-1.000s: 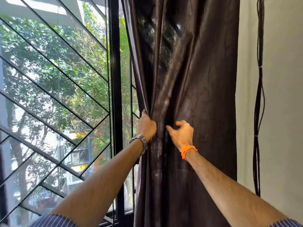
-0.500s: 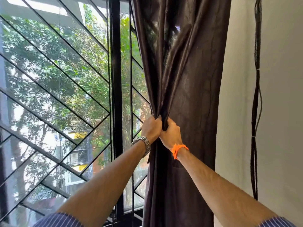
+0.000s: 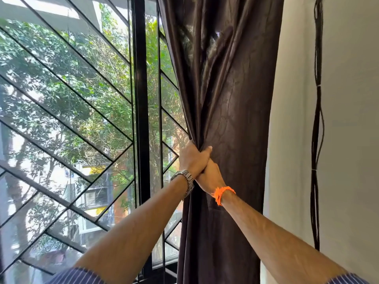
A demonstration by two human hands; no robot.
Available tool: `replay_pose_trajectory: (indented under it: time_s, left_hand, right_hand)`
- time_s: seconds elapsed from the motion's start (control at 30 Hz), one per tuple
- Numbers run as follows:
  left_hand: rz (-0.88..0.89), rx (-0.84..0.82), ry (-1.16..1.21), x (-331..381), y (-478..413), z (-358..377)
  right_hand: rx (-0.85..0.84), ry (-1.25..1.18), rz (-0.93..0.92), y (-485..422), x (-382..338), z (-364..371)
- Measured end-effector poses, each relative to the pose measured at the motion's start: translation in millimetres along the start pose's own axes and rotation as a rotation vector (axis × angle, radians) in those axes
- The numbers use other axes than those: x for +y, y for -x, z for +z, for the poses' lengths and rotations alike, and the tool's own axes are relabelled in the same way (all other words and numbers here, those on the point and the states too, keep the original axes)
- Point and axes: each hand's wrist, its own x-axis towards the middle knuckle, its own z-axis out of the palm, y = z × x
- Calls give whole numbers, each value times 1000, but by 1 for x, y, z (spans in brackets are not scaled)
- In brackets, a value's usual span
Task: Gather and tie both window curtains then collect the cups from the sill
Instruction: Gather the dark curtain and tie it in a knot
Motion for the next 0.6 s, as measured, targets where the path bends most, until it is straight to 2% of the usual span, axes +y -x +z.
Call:
replay_pose_trajectory:
  time_s: [0.13, 0.37, 0.6]
  left_hand:
    - [2, 119, -39, -5, -2, 0]
    - [59, 141, -164, -19, -11, -3]
    - [133, 158, -312, -23, -19, 0]
  right_hand:
    - [-33, 10, 7, 2, 7, -5]
    - [-73, 29, 11, 2, 16, -11]
    - [-3, 41, 28, -9, 30, -36]
